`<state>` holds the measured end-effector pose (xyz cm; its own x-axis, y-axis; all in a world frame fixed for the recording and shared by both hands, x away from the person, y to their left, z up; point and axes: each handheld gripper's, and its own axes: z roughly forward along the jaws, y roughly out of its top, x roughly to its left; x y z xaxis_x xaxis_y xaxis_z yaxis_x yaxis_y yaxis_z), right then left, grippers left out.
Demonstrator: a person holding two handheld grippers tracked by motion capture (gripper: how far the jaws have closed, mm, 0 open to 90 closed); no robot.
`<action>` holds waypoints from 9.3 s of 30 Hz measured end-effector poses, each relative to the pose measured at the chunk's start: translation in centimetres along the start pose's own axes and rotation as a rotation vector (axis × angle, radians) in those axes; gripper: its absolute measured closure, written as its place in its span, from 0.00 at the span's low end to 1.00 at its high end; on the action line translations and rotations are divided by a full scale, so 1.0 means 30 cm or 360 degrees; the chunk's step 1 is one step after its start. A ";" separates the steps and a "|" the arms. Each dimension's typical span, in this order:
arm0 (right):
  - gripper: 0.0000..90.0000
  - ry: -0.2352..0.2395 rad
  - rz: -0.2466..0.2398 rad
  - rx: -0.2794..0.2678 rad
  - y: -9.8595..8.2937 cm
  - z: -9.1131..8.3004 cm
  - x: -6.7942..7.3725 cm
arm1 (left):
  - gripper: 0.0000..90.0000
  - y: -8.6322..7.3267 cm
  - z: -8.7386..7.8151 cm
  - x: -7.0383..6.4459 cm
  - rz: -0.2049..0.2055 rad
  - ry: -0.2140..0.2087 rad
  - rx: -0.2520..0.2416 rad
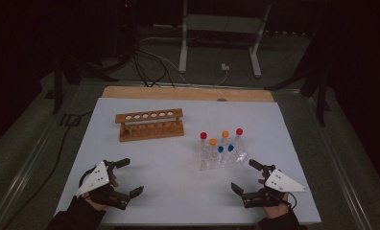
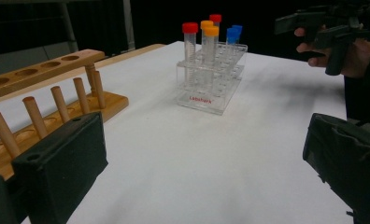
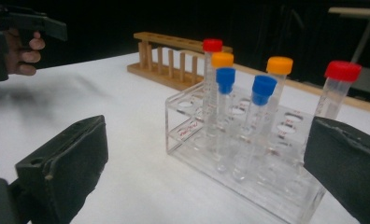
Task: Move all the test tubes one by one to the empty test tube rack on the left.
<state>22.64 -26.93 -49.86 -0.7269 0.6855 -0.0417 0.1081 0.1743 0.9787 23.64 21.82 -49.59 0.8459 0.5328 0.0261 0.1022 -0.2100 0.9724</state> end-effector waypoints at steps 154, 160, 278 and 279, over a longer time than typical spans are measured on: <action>0.86 -0.0111 0.0021 0.0420 0.354 0.136 0.103 | 0.01 0.032 -0.022 -0.008 -0.0003 0.0136 -0.0089; 0.86 -0.0027 0.0004 0.0480 0.329 0.192 0.140 | 0.01 0.050 0.002 -0.023 -0.0032 0.0067 -0.0019; 0.16 0.0133 0.0030 0.0294 0.303 0.264 0.239 | 0.87 0.396 0.355 0.131 0.0036 -0.0024 0.0049; 0.14 0.0127 0.0036 0.0287 0.305 0.262 0.239 | 0.87 0.405 0.362 0.148 0.0027 -0.0002 0.0042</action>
<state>23.75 -14.86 -42.78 -0.7736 0.6337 0.0030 0.2398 0.2882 0.9271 34.31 12.73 -40.20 0.8482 0.5280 0.0424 0.1015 -0.2407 0.9653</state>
